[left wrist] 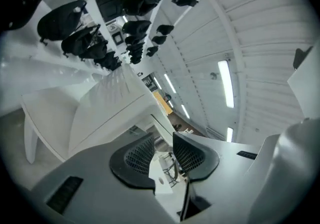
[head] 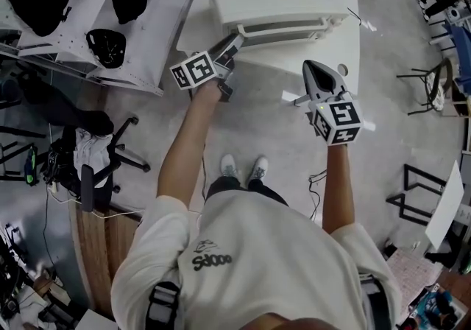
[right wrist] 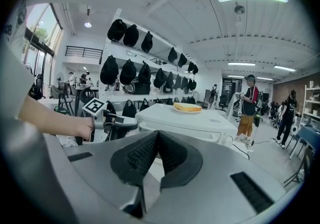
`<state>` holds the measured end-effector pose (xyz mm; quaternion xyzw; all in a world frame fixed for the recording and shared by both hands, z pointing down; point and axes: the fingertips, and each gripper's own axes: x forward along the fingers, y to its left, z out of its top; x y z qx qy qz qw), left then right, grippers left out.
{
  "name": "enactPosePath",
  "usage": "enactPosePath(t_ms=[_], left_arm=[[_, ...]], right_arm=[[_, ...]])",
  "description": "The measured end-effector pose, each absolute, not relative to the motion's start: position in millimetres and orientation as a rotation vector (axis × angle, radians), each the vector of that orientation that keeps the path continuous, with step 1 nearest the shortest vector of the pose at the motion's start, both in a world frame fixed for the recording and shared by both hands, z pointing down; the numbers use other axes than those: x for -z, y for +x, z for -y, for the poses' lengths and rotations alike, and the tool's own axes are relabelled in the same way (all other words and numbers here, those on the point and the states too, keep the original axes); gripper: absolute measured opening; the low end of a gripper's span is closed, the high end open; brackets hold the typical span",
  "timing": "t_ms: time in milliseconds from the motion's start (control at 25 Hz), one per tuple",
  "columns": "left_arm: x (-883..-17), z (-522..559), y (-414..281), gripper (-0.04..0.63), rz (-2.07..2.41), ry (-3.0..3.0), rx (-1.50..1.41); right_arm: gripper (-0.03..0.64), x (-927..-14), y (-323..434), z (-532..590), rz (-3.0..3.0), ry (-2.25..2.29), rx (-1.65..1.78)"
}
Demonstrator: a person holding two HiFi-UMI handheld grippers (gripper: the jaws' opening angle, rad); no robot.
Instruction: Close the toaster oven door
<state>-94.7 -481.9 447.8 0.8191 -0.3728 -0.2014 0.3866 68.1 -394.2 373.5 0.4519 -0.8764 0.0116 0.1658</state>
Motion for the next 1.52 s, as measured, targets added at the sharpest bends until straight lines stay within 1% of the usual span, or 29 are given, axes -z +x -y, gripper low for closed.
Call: enactPosePath(t_ms=[40,120,160,480,720,840,1120,1520], left_arm=[[-445,476,-97,0.115,0.978,2.132,0.478],[-438,464,-102,0.047,1.068,2.248,0.373],[-432,457,-103,0.03,1.117,2.311,0.31],[-367,393,-81,0.023,1.376,2.838,-0.299],[-317,352,-59,0.021,1.472,3.043,-0.536],[-295,331,-52,0.021,1.501,3.103,-0.569],[-253,300,-39,0.021,1.552,3.173,-0.536],[-223,284,-23,0.021,1.529,3.244,-0.478]], right_arm=[[0.009,-371,68,393,2.495,1.285,-0.02],[0.009,-365,69,388,2.499,1.283,0.006],[0.009,-361,70,385,2.504,1.284,0.018],[0.009,-316,90,359,2.536,1.308,0.144],[0.009,-282,107,340,2.503,1.313,0.309],[0.009,-268,115,329,2.478,1.322,0.383],[0.009,-243,130,308,2.479,1.364,0.462],[0.009,-221,124,293,2.48,1.351,0.524]])
